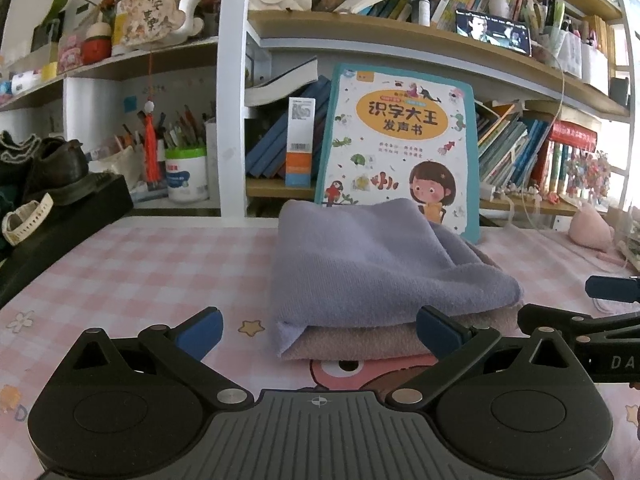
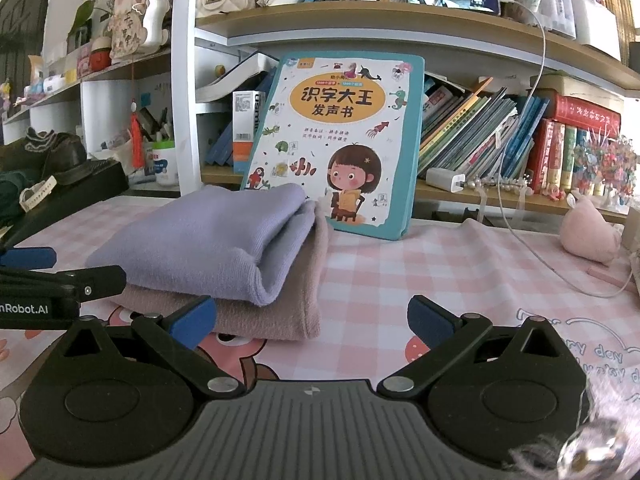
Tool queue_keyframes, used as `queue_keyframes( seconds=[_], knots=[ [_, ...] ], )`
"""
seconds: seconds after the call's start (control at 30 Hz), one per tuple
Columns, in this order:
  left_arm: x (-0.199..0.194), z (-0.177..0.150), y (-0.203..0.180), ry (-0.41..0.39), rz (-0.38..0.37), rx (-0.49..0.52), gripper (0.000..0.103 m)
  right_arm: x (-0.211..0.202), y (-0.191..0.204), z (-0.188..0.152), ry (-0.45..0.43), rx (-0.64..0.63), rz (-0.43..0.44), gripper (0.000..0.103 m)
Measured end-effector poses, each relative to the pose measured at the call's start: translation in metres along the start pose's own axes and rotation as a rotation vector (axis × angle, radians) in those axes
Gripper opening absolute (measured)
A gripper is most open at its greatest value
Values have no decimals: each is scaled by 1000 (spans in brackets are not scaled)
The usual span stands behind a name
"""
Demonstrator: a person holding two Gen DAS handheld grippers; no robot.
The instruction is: Fold clothes
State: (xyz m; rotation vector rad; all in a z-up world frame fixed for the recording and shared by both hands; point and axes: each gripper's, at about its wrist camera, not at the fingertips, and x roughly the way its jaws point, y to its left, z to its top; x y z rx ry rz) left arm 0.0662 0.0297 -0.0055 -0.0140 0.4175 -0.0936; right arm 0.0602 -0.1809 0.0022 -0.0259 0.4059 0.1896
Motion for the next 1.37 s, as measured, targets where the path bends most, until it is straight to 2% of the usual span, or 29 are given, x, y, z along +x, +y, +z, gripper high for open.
queue_keyframes(
  seconds=[0.8, 1.37],
  knots=[
    [0, 0, 1, 3, -7, -5, 103, 5, -1, 0, 14, -8, -1, 103],
    [2, 0, -4, 8, 20, 21, 103, 8, 0, 0, 33, -11, 1, 103]
  ],
)
